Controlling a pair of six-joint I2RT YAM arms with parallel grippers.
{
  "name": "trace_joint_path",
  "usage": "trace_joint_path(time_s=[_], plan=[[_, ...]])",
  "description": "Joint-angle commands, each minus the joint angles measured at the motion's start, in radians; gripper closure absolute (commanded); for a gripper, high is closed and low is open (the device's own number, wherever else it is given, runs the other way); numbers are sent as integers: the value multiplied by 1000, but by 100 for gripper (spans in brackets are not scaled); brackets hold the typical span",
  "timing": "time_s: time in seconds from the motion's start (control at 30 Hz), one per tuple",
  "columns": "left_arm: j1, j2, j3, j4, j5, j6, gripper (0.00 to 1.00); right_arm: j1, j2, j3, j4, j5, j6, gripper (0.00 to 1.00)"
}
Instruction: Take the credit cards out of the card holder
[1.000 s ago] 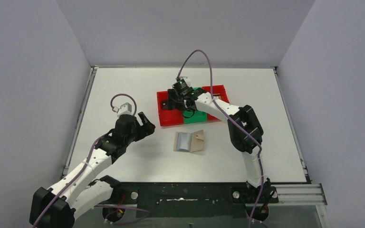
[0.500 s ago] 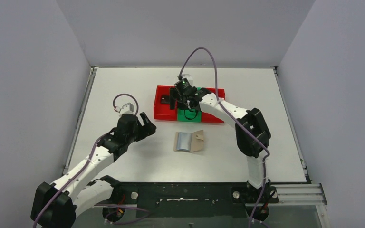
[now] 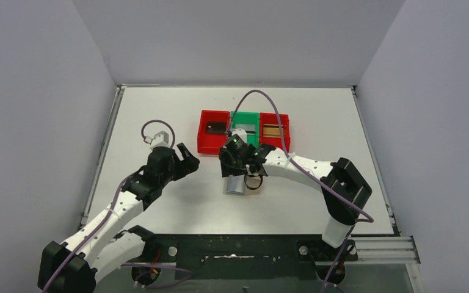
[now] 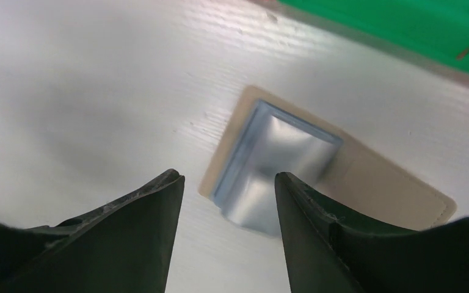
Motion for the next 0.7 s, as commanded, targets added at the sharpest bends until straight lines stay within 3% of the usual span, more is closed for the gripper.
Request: trace_joint_path(time_s=[0.0,0.2,0.27,0.67], plan=[[6,-9,8,65,35,6,23,-9,-1,-75,14,19,73,43],[3,39,11,145,160,50,24,-59,-31,-154,-11,59,83,43],[-2,72,24,151,180,61,24,-76,-40,-167,-10,52,71,39],[-9,95,39,144,150,54,25,-53,-8,-115,-3,22,45,24]])
